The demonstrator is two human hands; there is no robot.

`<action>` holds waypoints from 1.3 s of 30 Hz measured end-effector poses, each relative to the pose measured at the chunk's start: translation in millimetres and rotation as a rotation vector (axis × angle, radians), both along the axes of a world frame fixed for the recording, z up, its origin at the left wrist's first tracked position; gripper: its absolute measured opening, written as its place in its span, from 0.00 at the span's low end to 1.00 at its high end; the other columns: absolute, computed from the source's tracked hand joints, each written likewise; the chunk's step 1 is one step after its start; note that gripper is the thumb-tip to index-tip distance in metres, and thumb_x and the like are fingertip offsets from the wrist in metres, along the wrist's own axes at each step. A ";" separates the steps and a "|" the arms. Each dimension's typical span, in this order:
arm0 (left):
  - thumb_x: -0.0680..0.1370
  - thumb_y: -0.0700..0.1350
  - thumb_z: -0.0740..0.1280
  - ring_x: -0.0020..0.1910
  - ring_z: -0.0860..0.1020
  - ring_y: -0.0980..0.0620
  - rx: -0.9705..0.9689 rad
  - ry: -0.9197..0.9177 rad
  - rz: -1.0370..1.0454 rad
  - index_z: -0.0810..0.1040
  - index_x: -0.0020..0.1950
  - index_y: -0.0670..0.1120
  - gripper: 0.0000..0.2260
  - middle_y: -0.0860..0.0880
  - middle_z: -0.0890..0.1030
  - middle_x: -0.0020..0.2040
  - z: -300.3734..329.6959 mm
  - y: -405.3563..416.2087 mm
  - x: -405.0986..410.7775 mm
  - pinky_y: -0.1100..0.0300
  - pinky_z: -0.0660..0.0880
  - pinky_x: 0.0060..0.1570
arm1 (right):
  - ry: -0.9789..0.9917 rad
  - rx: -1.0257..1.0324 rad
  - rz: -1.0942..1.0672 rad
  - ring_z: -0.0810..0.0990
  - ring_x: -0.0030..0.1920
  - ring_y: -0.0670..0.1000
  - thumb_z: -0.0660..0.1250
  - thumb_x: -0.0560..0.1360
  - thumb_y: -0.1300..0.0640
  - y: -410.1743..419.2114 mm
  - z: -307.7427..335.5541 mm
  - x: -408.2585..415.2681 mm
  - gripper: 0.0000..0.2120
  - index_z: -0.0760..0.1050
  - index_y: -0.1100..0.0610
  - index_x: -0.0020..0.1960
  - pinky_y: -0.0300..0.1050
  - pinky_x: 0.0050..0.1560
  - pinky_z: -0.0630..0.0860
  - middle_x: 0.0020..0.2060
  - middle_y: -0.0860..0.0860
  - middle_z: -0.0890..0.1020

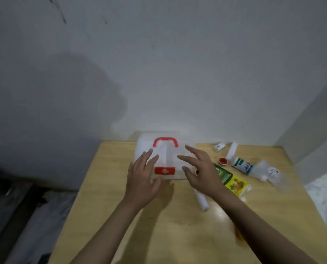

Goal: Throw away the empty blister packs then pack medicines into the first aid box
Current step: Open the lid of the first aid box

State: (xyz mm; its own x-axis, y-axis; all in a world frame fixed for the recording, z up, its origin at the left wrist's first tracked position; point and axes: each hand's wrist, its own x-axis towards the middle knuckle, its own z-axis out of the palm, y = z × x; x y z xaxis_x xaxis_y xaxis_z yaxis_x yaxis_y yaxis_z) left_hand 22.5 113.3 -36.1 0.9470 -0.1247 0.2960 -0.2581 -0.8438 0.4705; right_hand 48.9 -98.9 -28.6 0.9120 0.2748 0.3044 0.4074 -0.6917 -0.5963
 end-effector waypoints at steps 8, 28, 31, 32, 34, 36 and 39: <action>0.71 0.48 0.71 0.74 0.60 0.46 0.028 -0.151 -0.055 0.67 0.70 0.49 0.28 0.47 0.65 0.74 -48.2 21.5 15.4 0.44 0.62 0.71 | -0.076 -0.019 0.049 0.62 0.73 0.53 0.69 0.73 0.57 11.1 -33.4 13.1 0.18 0.76 0.46 0.62 0.43 0.69 0.55 0.70 0.48 0.70; 0.69 0.47 0.76 0.68 0.69 0.38 0.168 -0.534 -0.027 0.73 0.67 0.41 0.28 0.40 0.73 0.68 -80.6 18.8 11.6 0.48 0.70 0.60 | -0.321 -0.087 0.122 0.67 0.70 0.59 0.72 0.71 0.59 -0.5 -51.7 2.6 0.21 0.75 0.53 0.63 0.50 0.67 0.62 0.67 0.56 0.74; 0.72 0.51 0.71 0.67 0.70 0.36 0.248 -0.559 -0.053 0.73 0.66 0.40 0.26 0.38 0.73 0.67 -82.2 21.4 -5.9 0.45 0.74 0.57 | -0.317 -0.099 0.101 0.64 0.71 0.57 0.70 0.72 0.59 -0.1 -54.4 -17.5 0.21 0.74 0.52 0.64 0.48 0.68 0.60 0.68 0.55 0.72; 0.74 0.54 0.67 0.67 0.70 0.37 0.270 -0.571 -0.059 0.73 0.67 0.41 0.26 0.38 0.73 0.68 -82.9 22.9 -11.9 0.47 0.75 0.56 | -0.319 -0.098 0.105 0.64 0.71 0.57 0.70 0.72 0.59 0.2 -55.2 -24.5 0.21 0.74 0.52 0.64 0.49 0.68 0.60 0.69 0.54 0.72; 0.77 0.59 0.60 0.68 0.69 0.38 0.297 -0.591 -0.068 0.73 0.68 0.42 0.27 0.39 0.72 0.69 -82.3 26.2 -21.3 0.49 0.75 0.56 | -0.318 -0.090 0.113 0.64 0.71 0.57 0.70 0.73 0.59 0.6 -55.0 -35.2 0.21 0.74 0.52 0.64 0.50 0.68 0.61 0.69 0.54 0.72; 0.78 0.60 0.57 0.69 0.69 0.39 0.303 -0.597 -0.084 0.73 0.68 0.42 0.27 0.40 0.71 0.69 -81.1 28.5 -28.2 0.49 0.74 0.57 | -0.314 -0.080 0.115 0.64 0.71 0.58 0.70 0.72 0.59 0.2 -53.3 -42.2 0.21 0.74 0.52 0.64 0.52 0.68 0.62 0.69 0.55 0.72; 0.79 0.59 0.57 0.69 0.69 0.41 0.252 -0.583 -0.096 0.74 0.67 0.43 0.25 0.42 0.72 0.69 -78.8 28.9 -36.2 0.49 0.76 0.55 | -0.291 -0.057 0.113 0.64 0.71 0.58 0.71 0.72 0.59 0.7 -51.4 -50.2 0.21 0.75 0.52 0.64 0.54 0.69 0.63 0.68 0.55 0.72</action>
